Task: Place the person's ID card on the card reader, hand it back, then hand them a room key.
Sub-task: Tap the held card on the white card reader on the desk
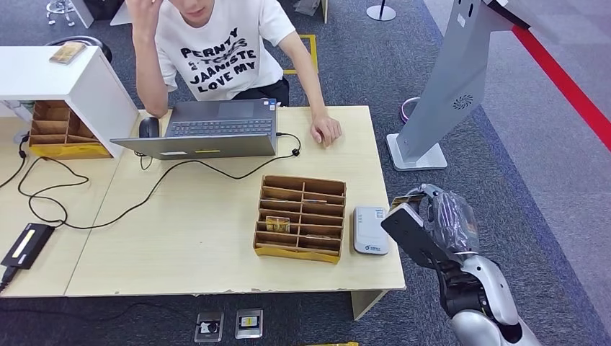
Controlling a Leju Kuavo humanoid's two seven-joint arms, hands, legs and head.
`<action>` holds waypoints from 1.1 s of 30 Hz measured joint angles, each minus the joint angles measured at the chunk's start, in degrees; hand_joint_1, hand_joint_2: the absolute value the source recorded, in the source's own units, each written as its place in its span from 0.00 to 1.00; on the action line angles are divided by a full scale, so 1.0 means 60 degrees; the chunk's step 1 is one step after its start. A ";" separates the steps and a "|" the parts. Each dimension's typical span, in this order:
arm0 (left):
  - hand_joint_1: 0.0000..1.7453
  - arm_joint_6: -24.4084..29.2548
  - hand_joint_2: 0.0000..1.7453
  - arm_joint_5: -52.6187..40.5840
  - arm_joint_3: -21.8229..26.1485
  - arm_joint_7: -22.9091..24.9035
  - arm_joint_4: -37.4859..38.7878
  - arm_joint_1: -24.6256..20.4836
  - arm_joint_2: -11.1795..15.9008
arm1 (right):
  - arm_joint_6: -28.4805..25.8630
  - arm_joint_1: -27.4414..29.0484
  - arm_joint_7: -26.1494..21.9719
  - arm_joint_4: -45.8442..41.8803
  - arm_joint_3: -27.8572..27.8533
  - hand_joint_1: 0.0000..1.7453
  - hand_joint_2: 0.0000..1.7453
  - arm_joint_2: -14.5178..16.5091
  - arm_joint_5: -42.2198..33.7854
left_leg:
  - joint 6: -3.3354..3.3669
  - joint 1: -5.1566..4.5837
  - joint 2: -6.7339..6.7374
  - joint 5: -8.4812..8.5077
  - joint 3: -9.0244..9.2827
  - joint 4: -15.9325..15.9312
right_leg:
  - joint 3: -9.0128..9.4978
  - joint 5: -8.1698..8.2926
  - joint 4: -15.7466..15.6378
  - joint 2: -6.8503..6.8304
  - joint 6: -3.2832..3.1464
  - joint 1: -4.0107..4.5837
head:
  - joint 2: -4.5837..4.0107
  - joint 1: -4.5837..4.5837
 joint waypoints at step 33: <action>0.00 0.0093 1.00 -0.0014 -0.0004 0.0122 0.0000 -0.0028 0.0007 | -0.0135 -0.2230 -0.0948 0.4610 0.1473 1.00 1.00 0.0507 -0.1587 | 0.0003 -0.0001 -0.0015 0.0004 -0.0009 0.0000 | -0.0002 0.0000 0.0002 -0.0011 0.0000 0.0000 | 0.0000 0.0001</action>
